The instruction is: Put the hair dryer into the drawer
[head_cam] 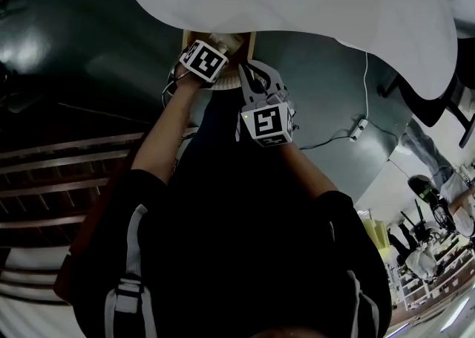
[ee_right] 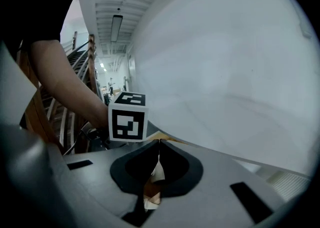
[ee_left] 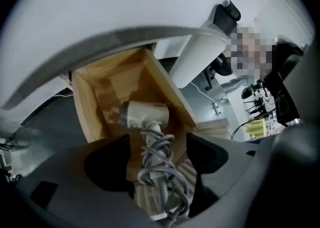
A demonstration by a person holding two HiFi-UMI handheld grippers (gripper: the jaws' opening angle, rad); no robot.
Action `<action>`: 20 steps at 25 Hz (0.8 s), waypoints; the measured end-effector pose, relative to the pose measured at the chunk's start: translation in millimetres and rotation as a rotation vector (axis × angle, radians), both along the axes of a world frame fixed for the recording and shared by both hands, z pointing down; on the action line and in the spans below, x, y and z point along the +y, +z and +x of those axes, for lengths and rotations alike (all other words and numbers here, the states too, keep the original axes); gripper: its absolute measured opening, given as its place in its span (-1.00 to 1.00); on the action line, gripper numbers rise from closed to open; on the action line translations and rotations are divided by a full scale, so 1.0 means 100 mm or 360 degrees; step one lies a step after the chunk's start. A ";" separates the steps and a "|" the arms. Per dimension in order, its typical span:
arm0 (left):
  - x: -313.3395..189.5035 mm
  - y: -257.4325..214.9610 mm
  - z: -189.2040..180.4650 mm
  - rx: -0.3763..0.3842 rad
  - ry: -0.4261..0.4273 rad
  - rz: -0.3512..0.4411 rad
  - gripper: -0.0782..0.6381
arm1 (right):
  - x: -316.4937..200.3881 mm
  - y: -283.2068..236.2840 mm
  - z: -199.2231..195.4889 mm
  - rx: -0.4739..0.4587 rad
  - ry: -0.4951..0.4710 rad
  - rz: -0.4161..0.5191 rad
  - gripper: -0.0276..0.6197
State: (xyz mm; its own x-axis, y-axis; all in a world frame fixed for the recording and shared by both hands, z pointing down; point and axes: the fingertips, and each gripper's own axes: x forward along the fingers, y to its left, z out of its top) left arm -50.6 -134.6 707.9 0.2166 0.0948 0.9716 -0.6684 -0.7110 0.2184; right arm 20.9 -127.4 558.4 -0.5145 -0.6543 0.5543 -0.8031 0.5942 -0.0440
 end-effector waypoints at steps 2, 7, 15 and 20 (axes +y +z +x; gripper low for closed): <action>0.00 -0.13 0.03 0.0043 -0.0016 0.0086 0.19 | 0.03 -0.06 0.02 -0.0005 -0.0004 0.0018 -0.83; 0.00 -0.52 0.01 0.0079 -0.0092 0.0327 -0.47 | 0.08 -0.27 0.04 -0.0005 -0.0015 0.0074 -0.83; -0.21 -1.46 0.07 0.0314 -0.0252 0.0764 -0.76 | -0.06 -0.76 0.07 -0.0054 -0.0015 0.0217 -0.84; -0.50 -2.09 0.10 0.0505 -0.0387 0.0995 -0.76 | -0.33 -1.17 0.25 -0.0053 0.0090 0.0341 -0.84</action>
